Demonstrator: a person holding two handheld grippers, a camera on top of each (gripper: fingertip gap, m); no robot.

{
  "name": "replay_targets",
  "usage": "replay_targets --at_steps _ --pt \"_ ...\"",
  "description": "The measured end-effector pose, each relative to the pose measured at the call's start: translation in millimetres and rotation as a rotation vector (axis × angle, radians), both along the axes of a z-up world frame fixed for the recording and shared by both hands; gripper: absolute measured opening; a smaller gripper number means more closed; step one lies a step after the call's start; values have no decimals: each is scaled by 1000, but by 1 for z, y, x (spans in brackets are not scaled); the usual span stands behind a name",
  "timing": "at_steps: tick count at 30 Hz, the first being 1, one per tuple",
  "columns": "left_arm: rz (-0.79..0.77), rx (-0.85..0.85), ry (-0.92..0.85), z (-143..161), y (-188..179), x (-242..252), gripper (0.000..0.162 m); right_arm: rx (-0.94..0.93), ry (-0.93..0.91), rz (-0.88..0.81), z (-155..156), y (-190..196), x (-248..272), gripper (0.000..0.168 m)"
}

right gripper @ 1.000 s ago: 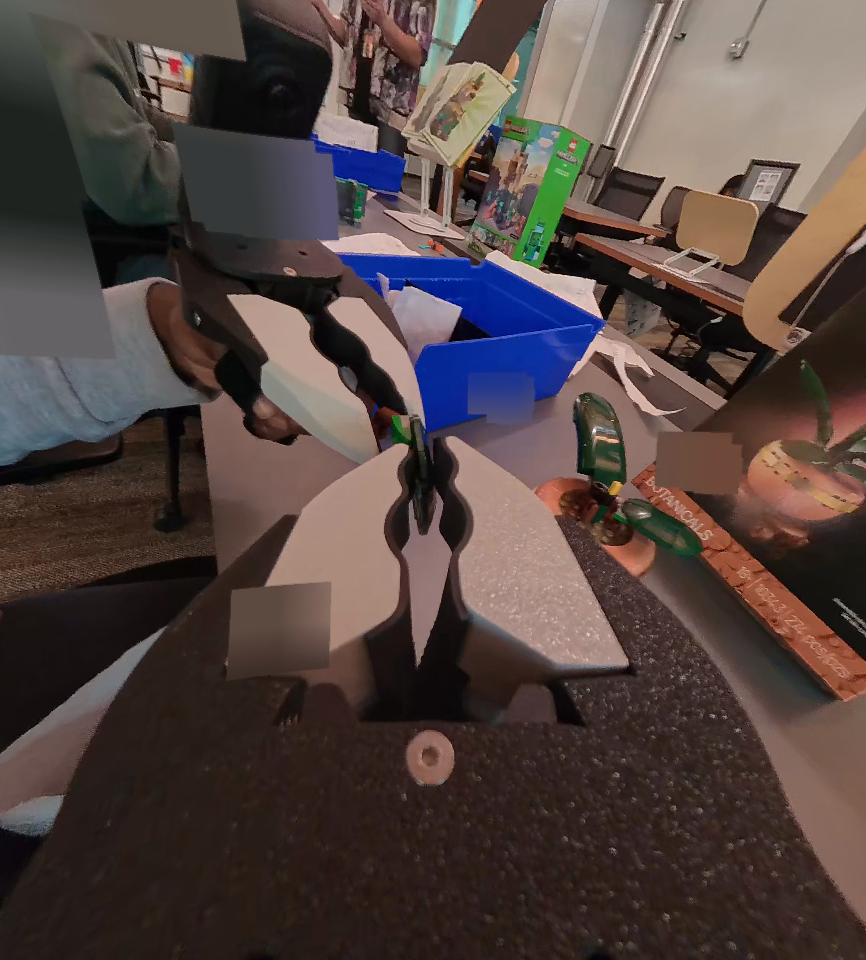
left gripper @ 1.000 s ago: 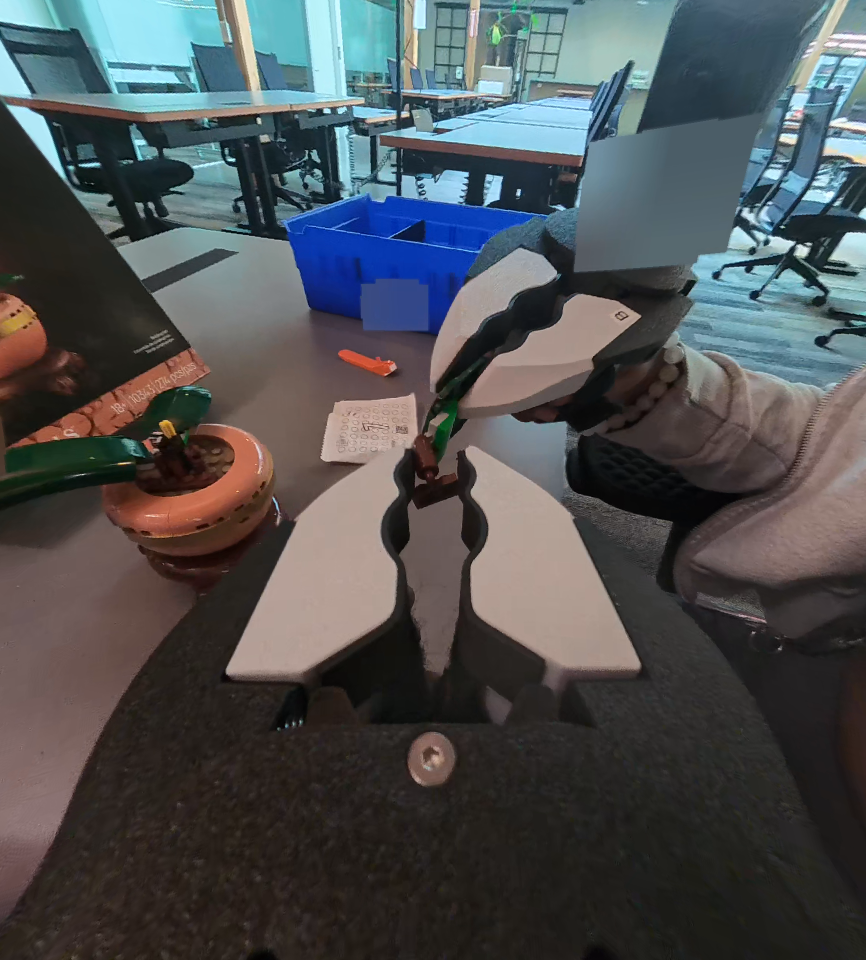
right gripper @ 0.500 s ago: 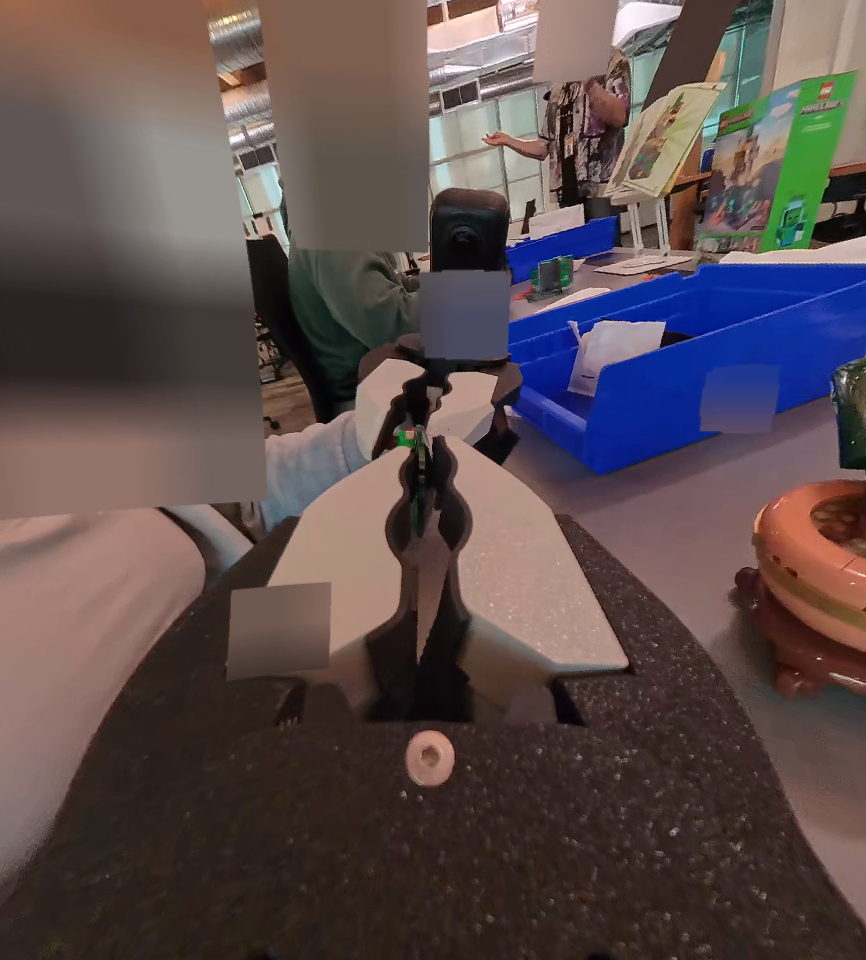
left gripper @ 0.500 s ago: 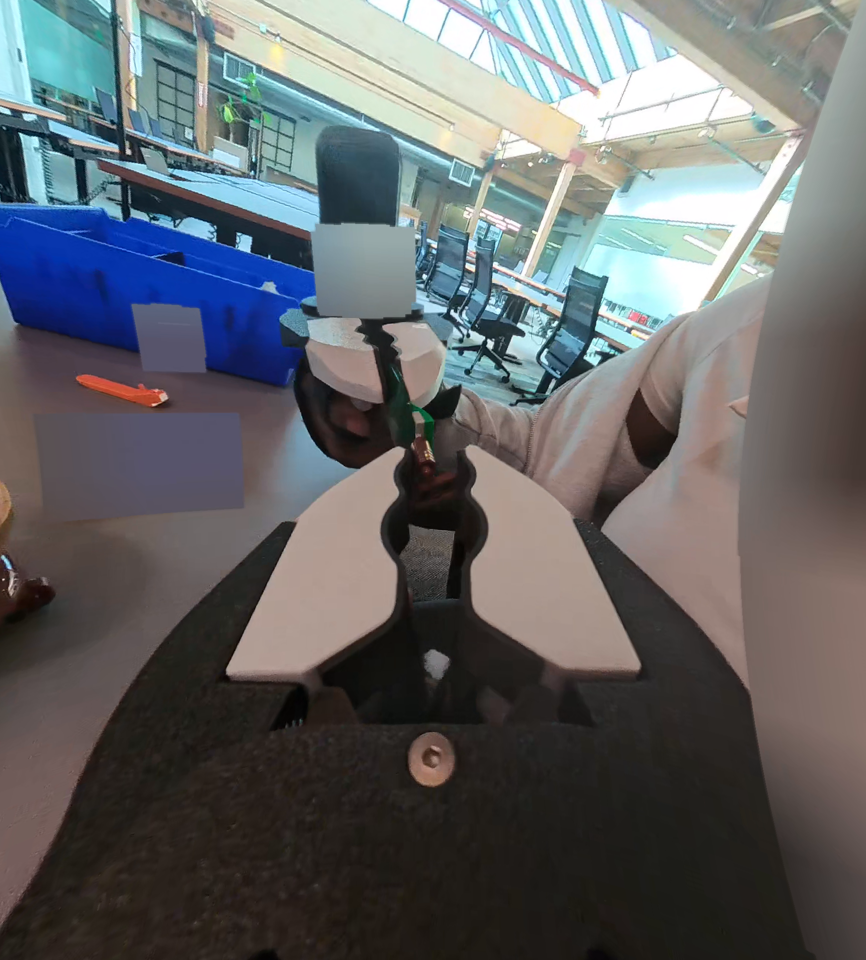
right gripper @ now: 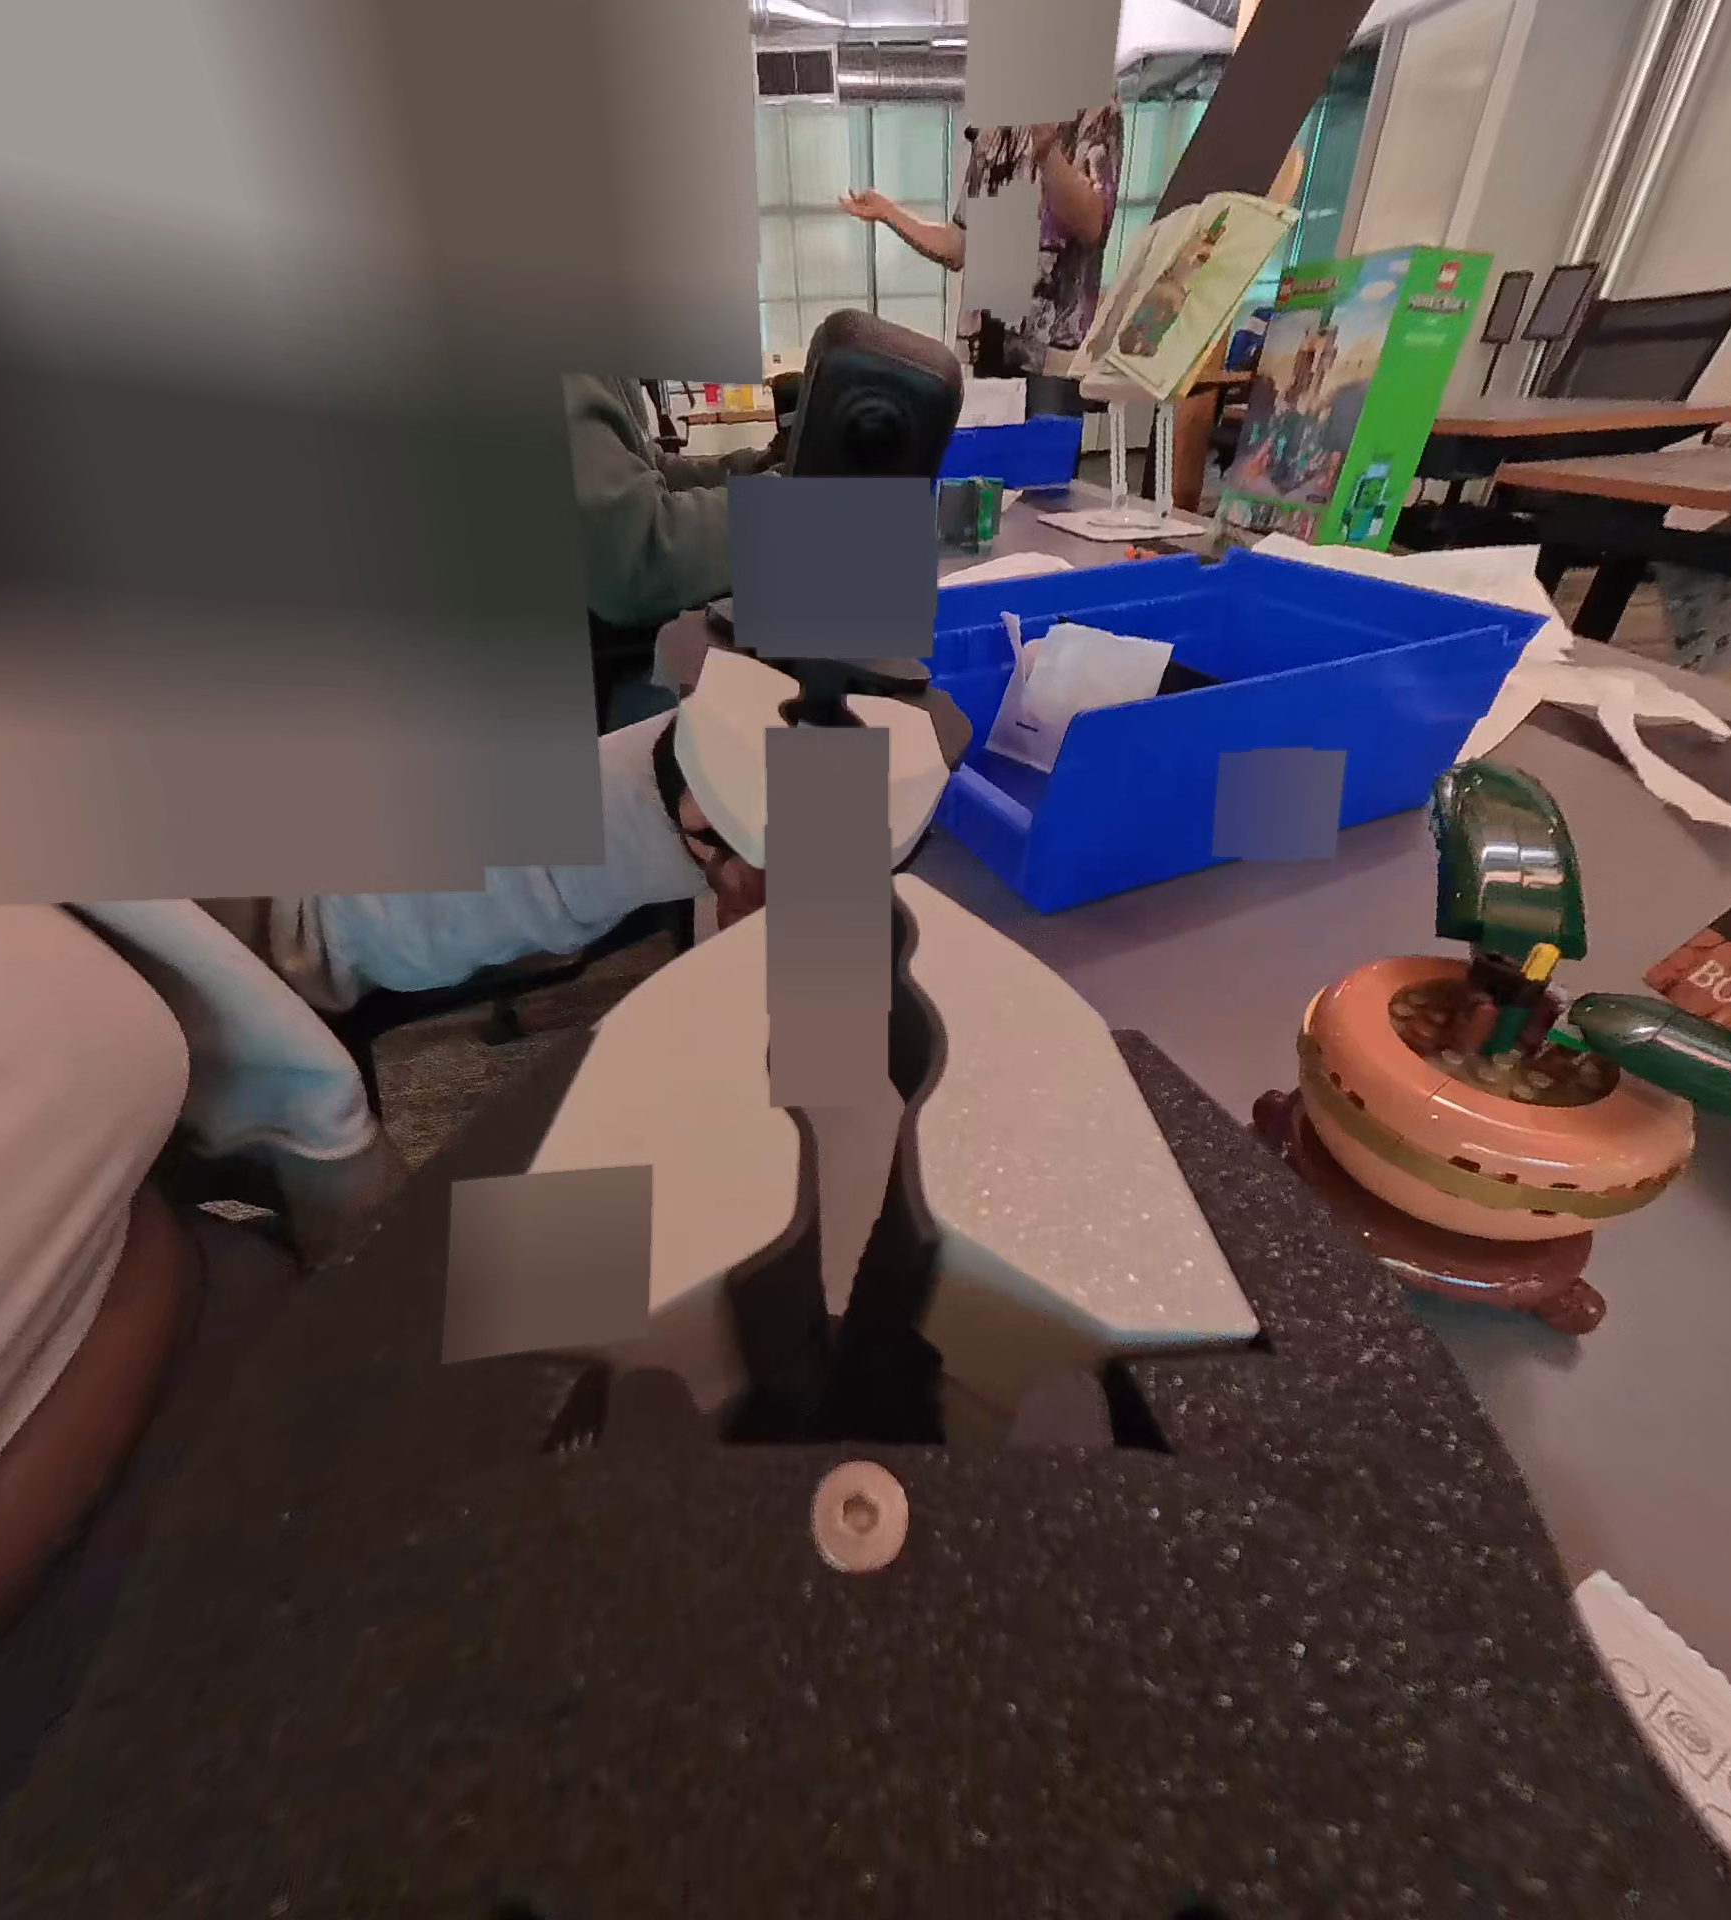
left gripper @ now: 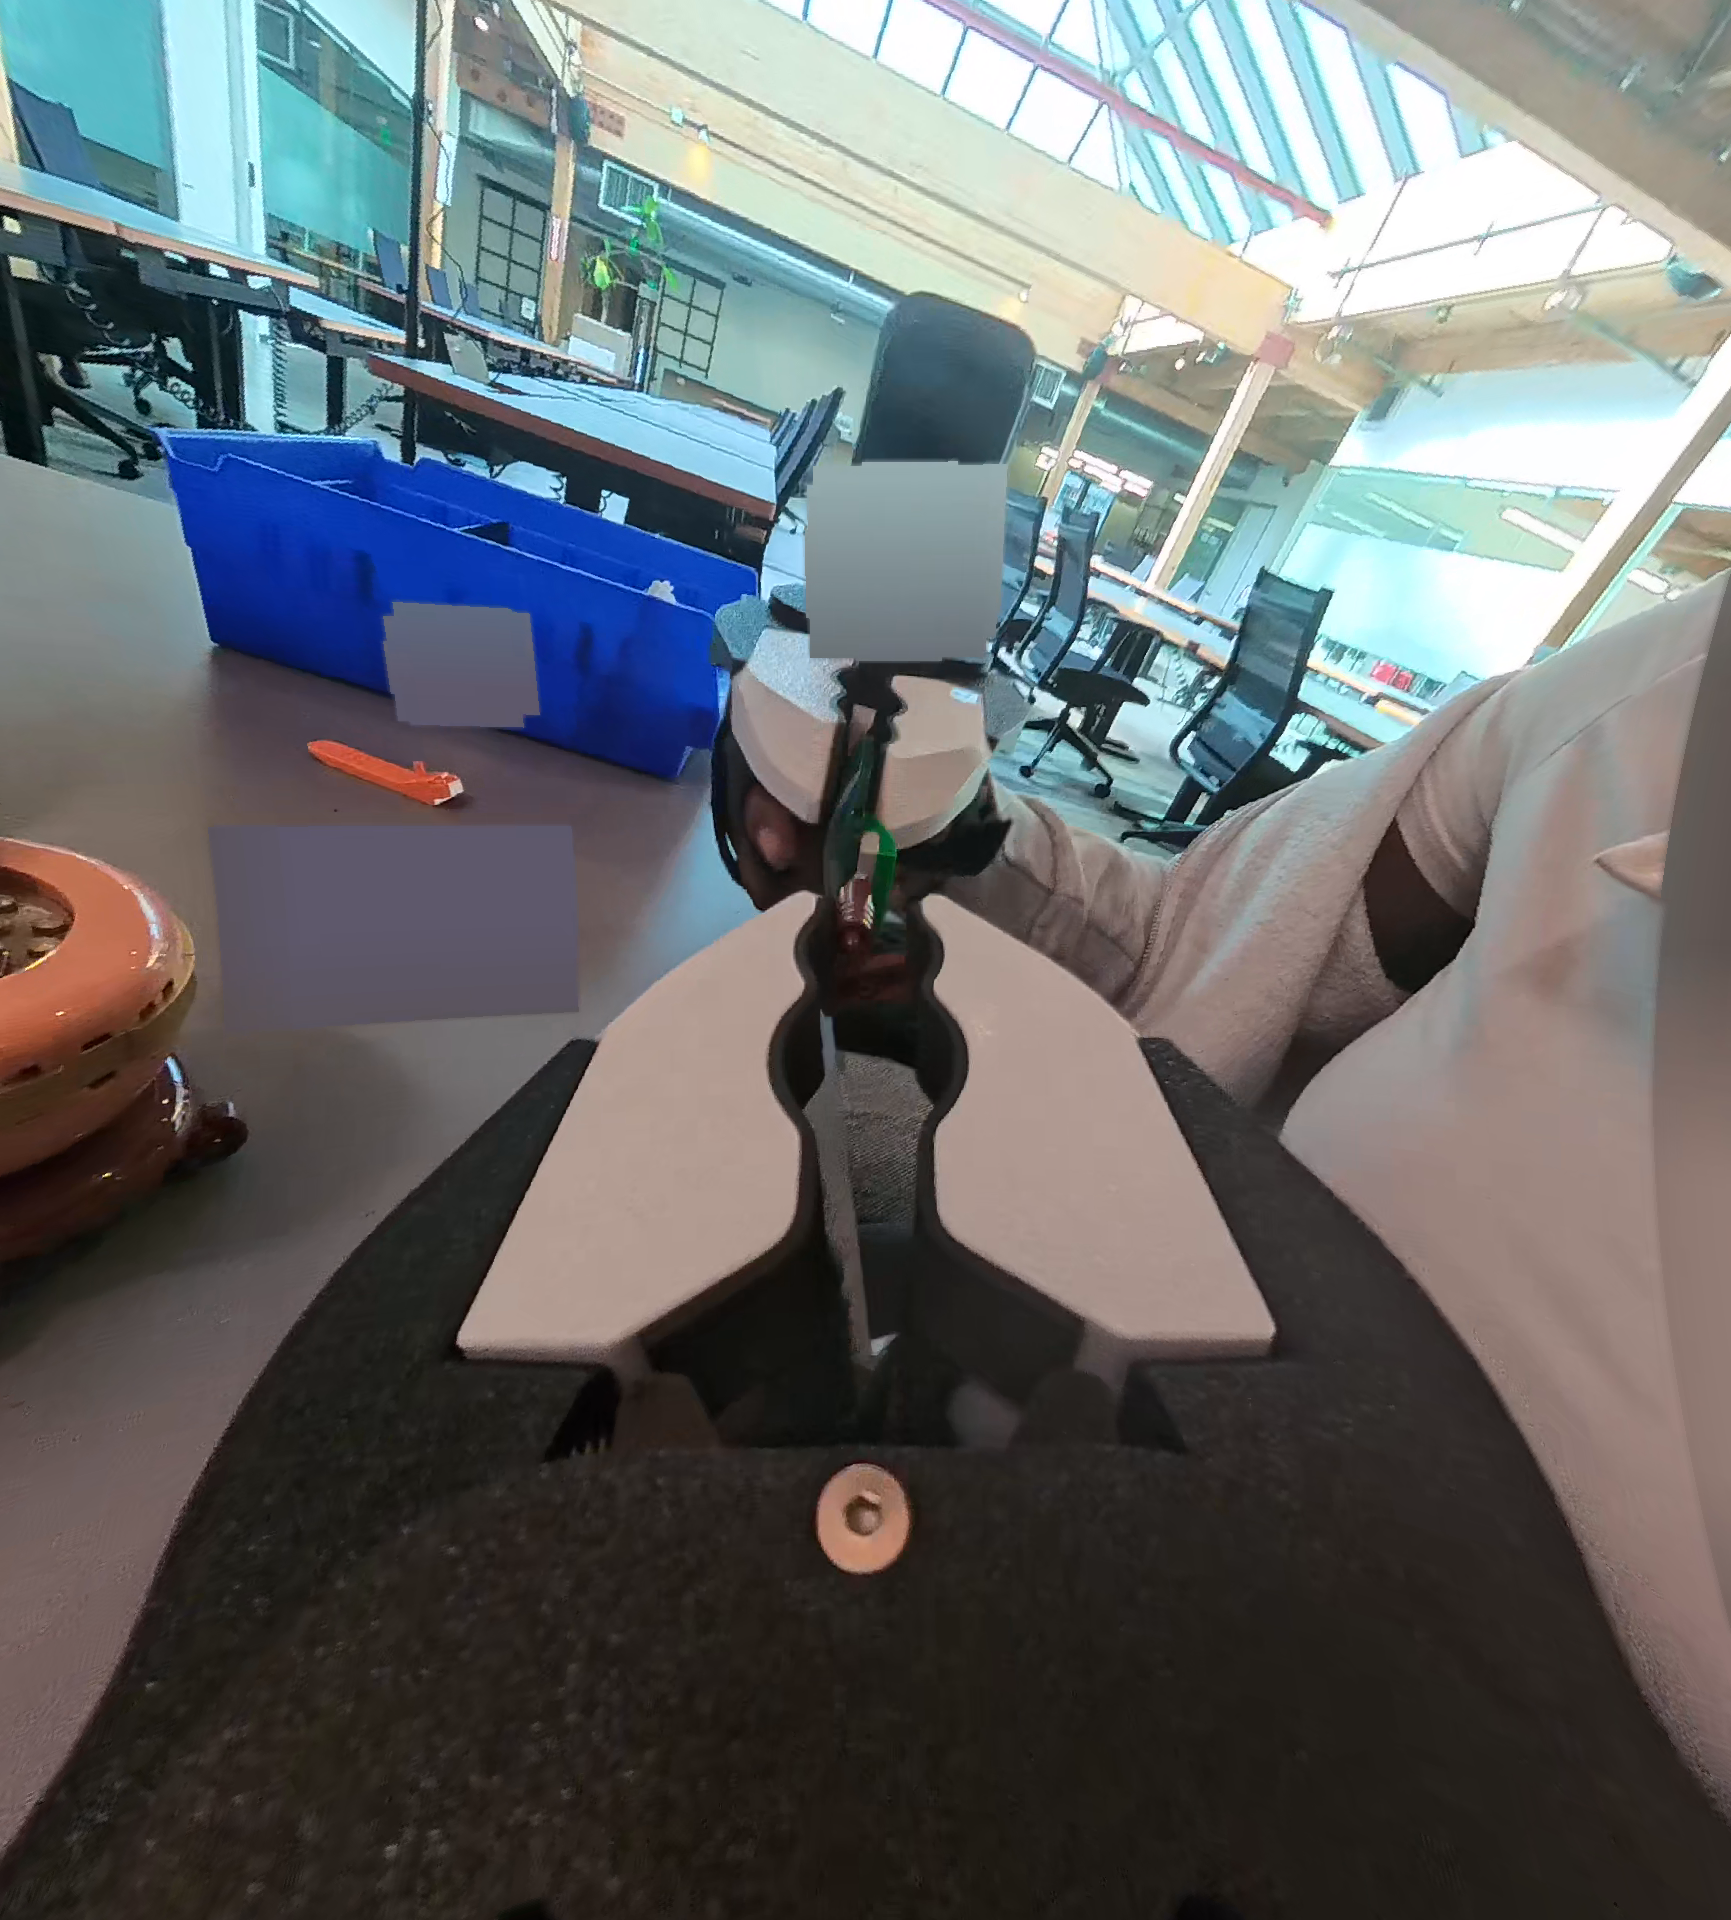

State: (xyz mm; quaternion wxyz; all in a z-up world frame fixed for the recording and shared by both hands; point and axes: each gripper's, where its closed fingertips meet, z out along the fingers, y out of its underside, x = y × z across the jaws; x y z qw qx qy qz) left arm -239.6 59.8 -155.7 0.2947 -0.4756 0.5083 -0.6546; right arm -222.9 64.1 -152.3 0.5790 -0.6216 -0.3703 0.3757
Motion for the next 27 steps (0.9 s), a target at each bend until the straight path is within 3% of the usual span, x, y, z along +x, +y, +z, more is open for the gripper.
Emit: replay_targets --at_steps 3,8,10,13,21,23,25,27 --pt "50 116 63 -12 5 2 12 0 -55 -36 -6 3 0 6" --pt "276 585 194 -30 24 3 34 104 -226 -185 -15 12 1 6" --pt "330 719 239 -31 27 6 35 121 -284 -196 -19 11 -2 6" --pt "344 842 296 -38 24 9 18 137 -314 -207 -22 11 -7 6" --pt "437 1182 402 -51 29 11 13 -158 -154 -272 -40 18 1 8" --pt "369 1152 474 -66 25 7 12 -168 -237 -219 -56 12 -2 8" --pt "291 1021 506 -77 17 5 12 -43 -346 -179 -62 6 -4 10" --pt "265 1001 557 -84 17 0 12 47 -423 -165 -62 5 -4 22"
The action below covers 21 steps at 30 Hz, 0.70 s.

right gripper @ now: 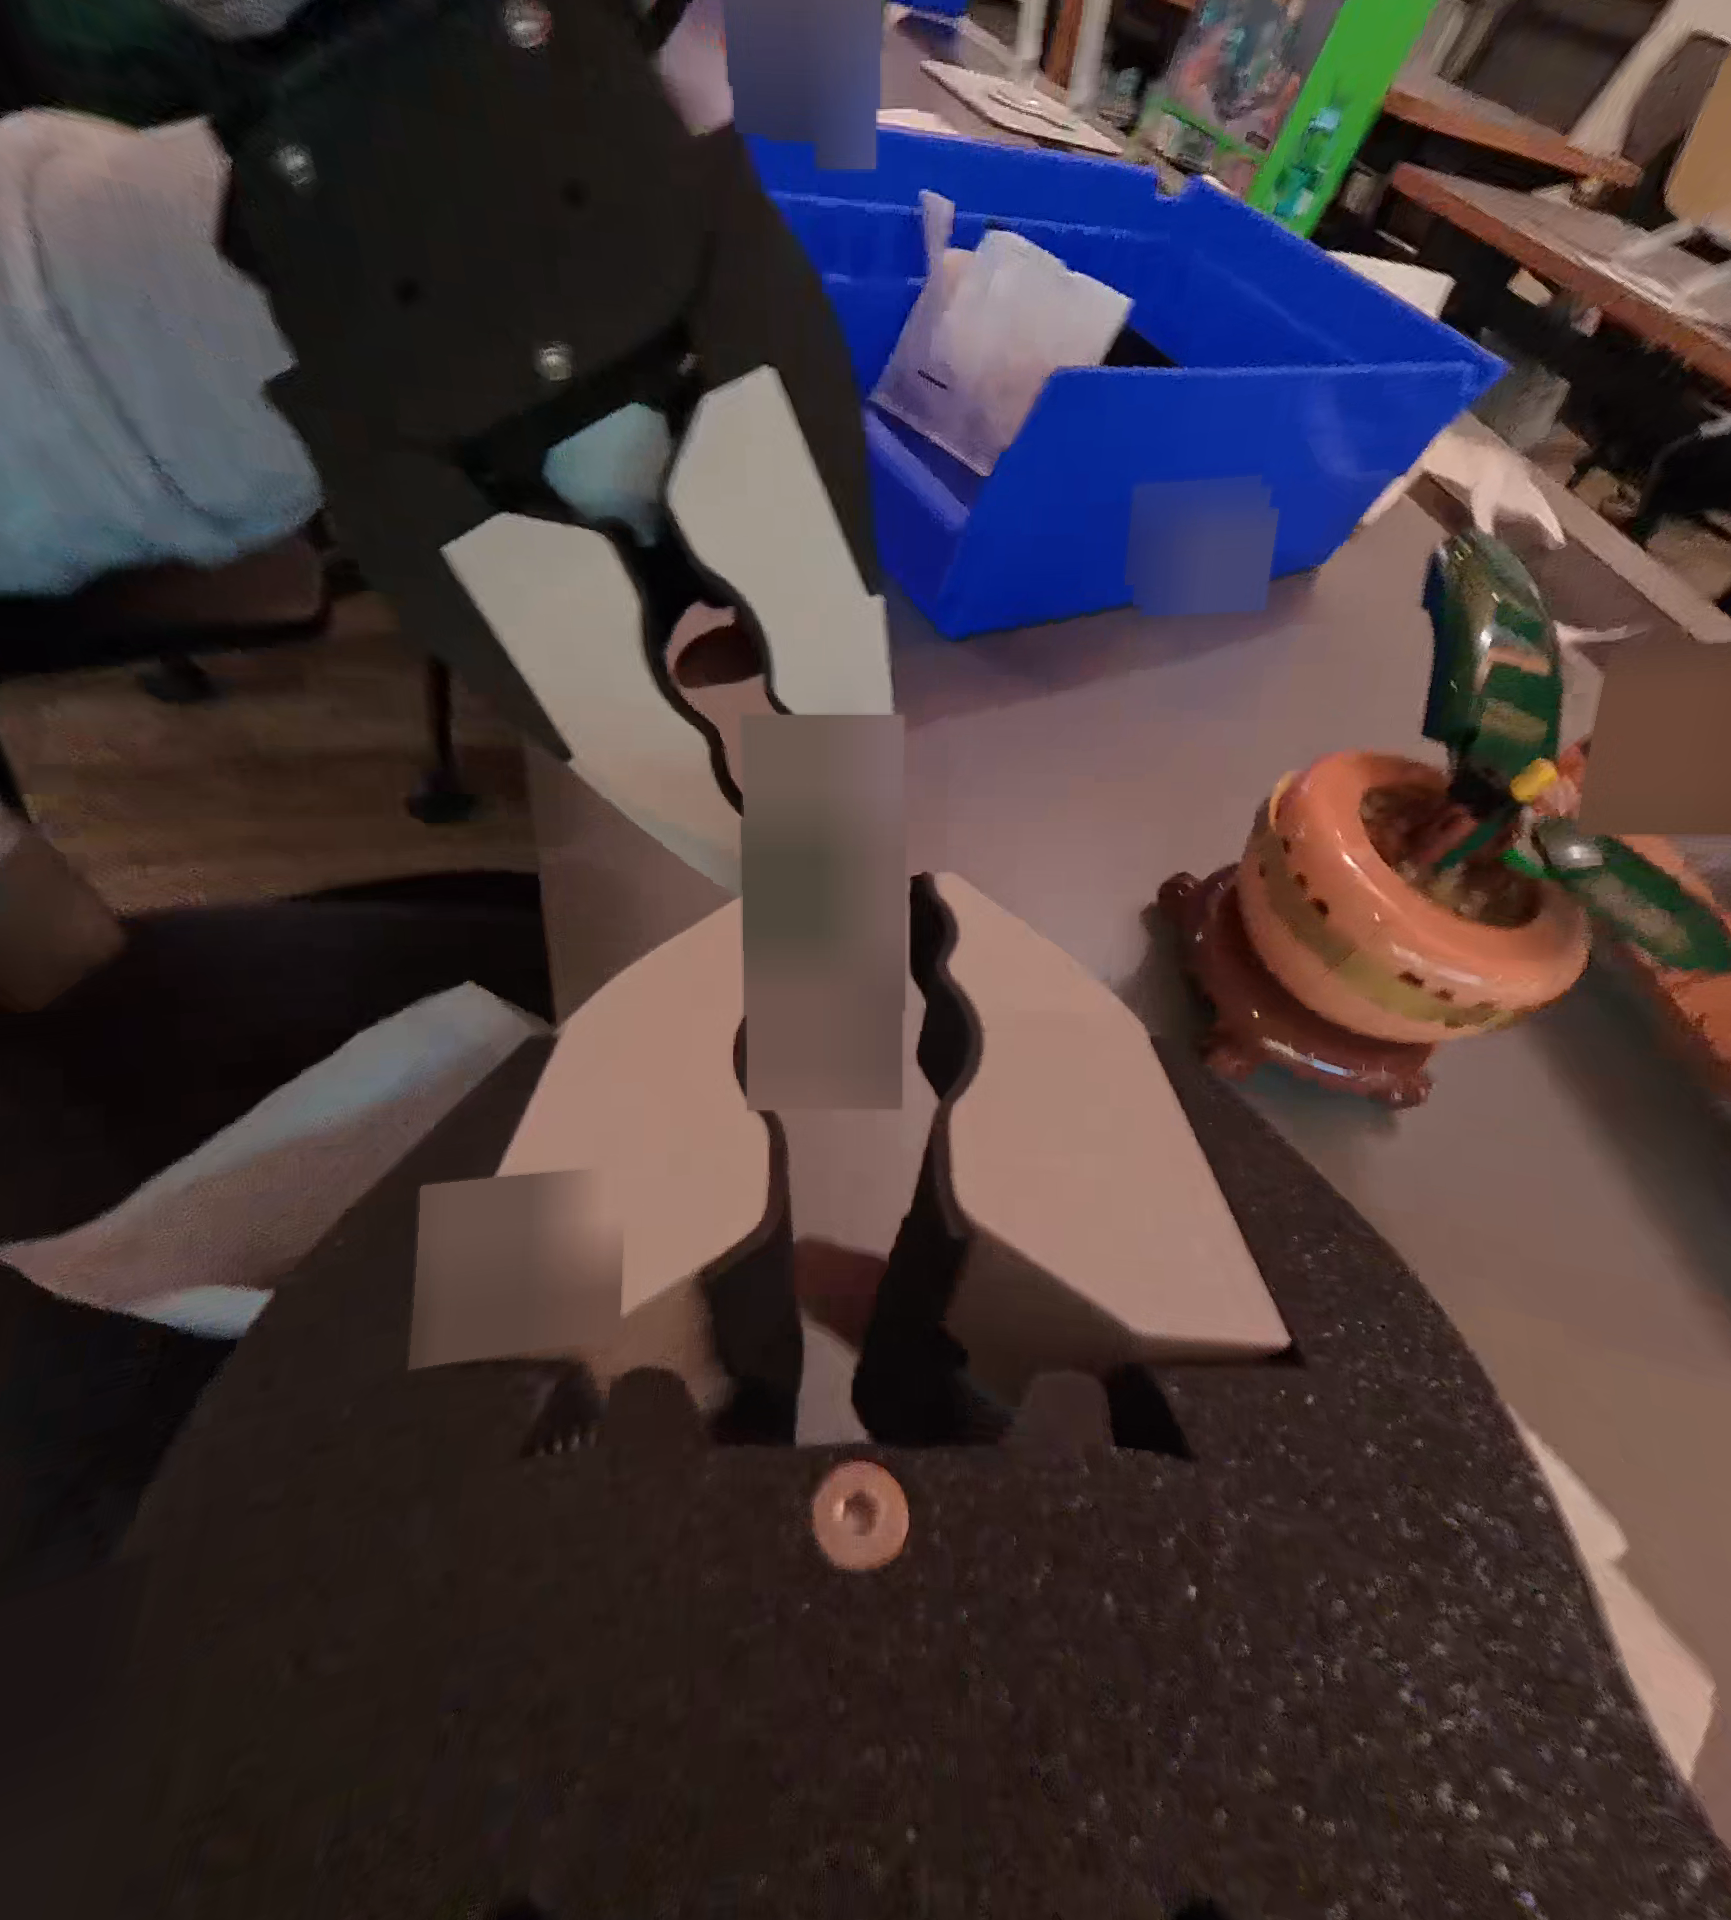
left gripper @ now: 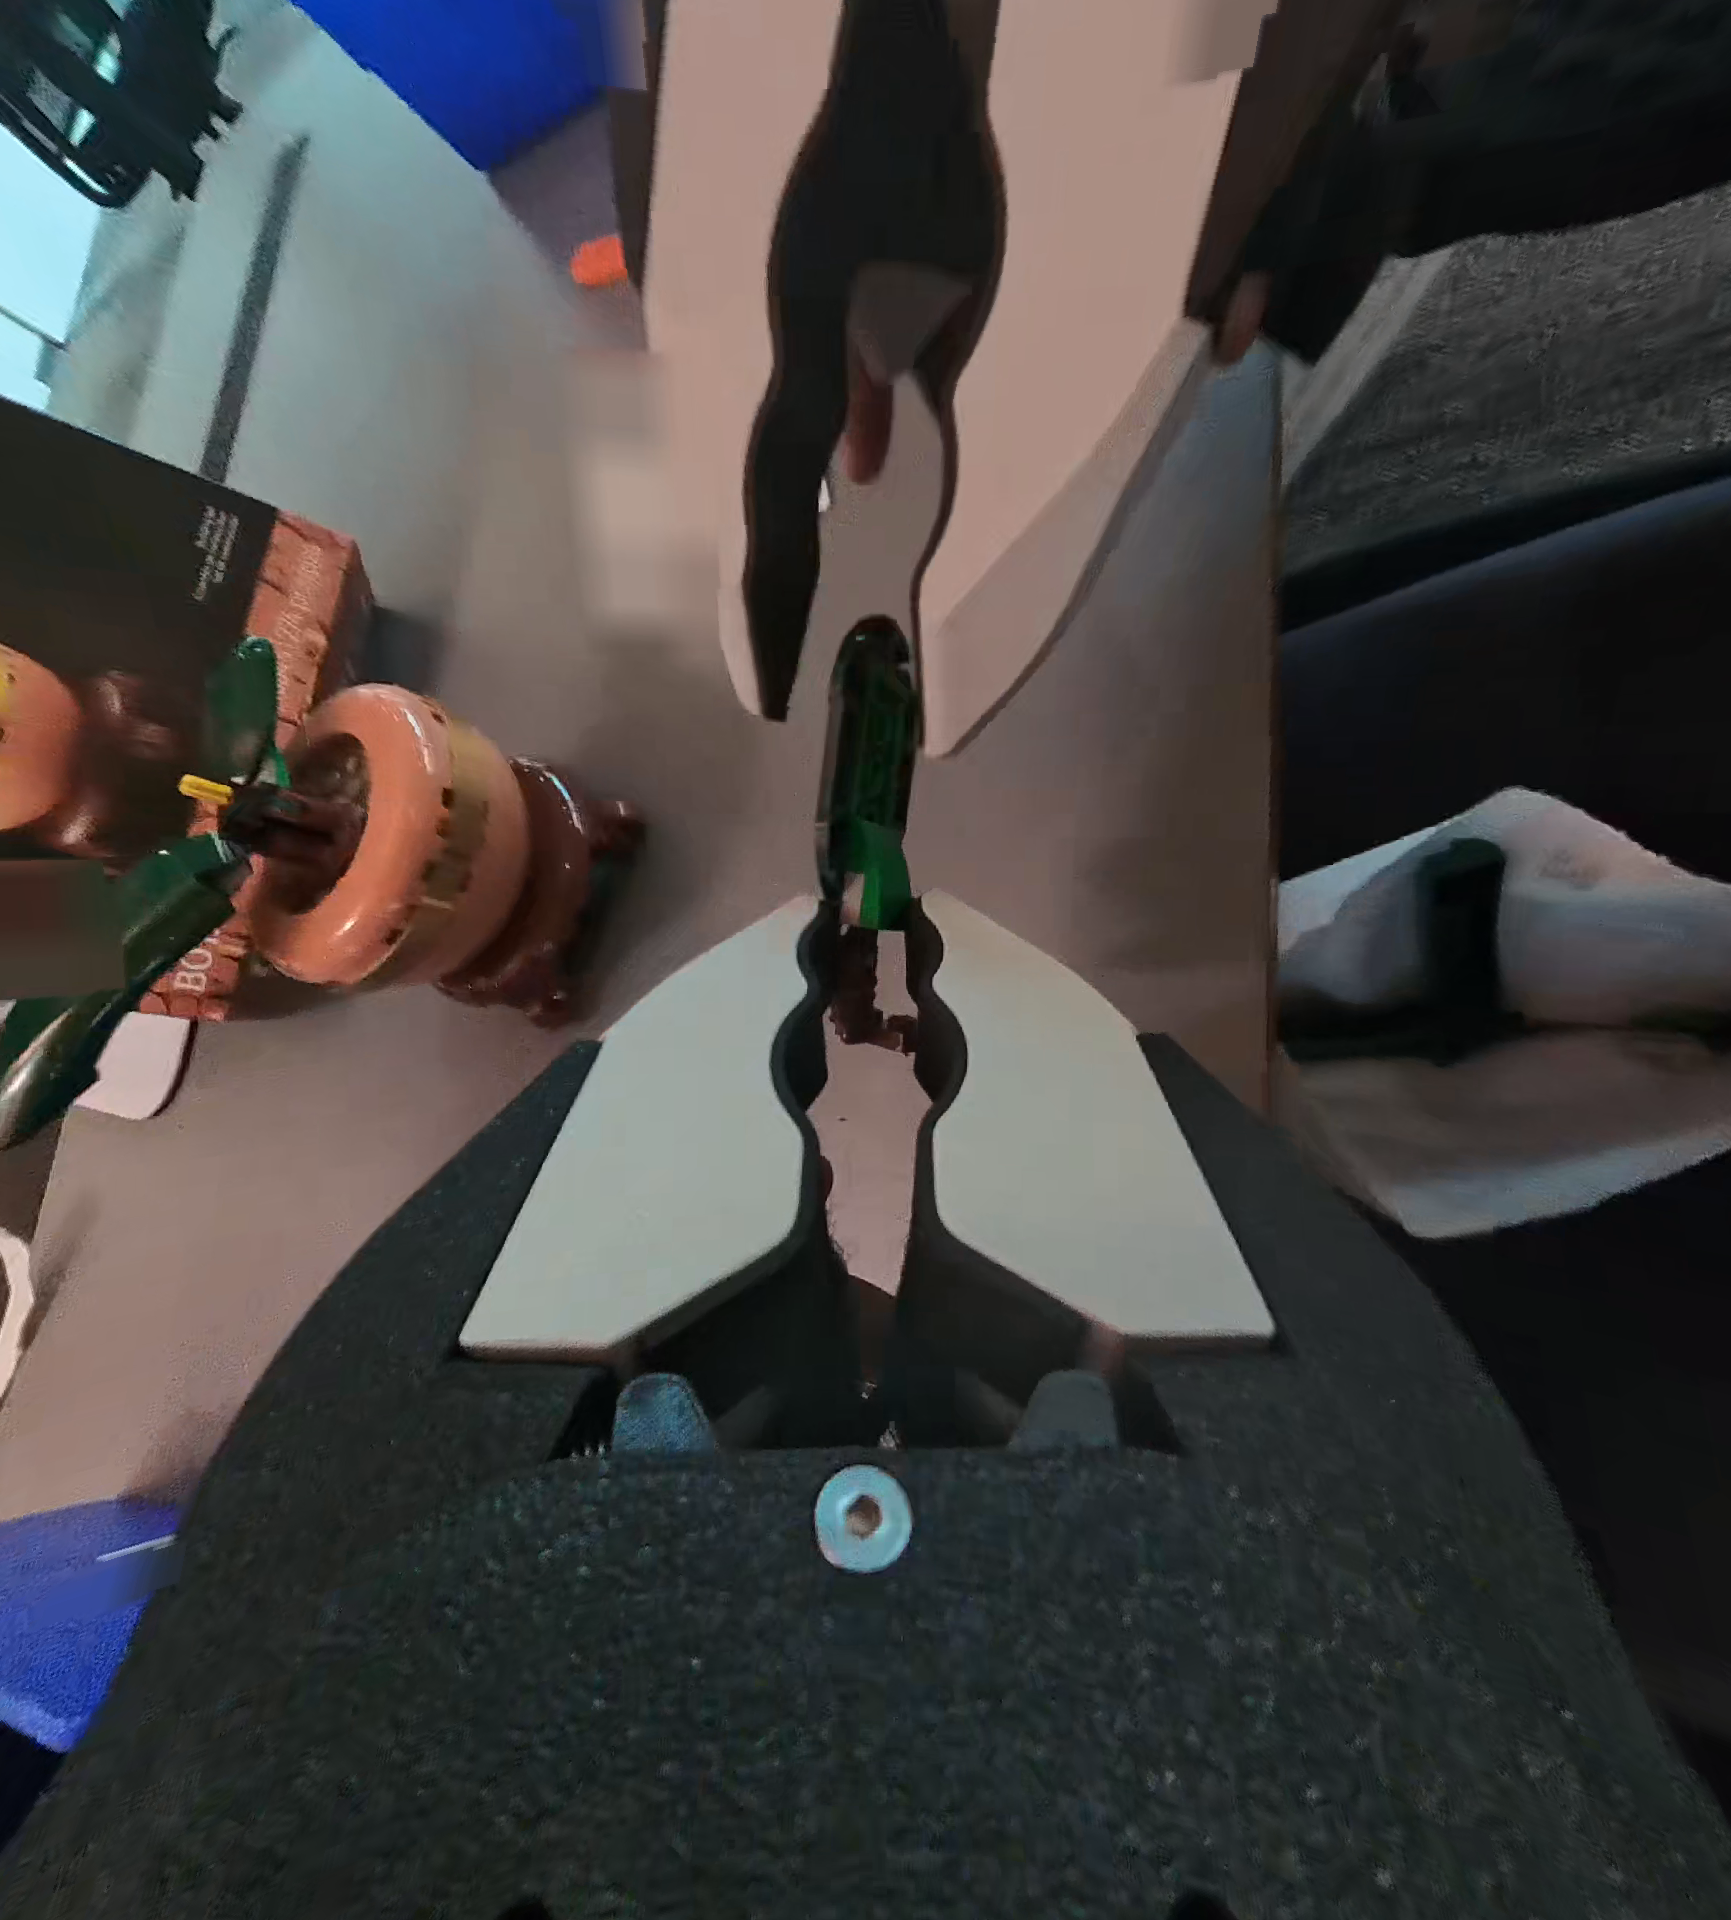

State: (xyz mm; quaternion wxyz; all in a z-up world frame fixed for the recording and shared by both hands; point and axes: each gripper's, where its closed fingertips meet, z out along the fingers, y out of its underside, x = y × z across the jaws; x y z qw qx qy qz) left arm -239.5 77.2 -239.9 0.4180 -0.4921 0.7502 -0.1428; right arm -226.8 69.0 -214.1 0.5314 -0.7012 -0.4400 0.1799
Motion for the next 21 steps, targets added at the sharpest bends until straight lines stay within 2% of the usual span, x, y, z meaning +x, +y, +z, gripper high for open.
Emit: replay_targets --at_steps 3,6,11,13,16,21 --pt "-21 -48 16 -3 -7 -1 12 -4 -36 38 1 0 -6 24" --pt "-34 -97 2 -3 -10 -1 12 -46 -32 90 0 -2 -14 6" --pt "-40 -128 -84 2 -5 -1 13 -202 223 59 5 4 -17 2" --pt "-25 -117 -79 -3 -3 0 14 -220 244 32 0 5 -17 2" --pt "10 -45 -81 -7 2 2 13 -249 289 -36 -4 10 -14 2" --pt "38 296 0 -13 16 0 11 -292 306 -189 -19 21 -6 0"
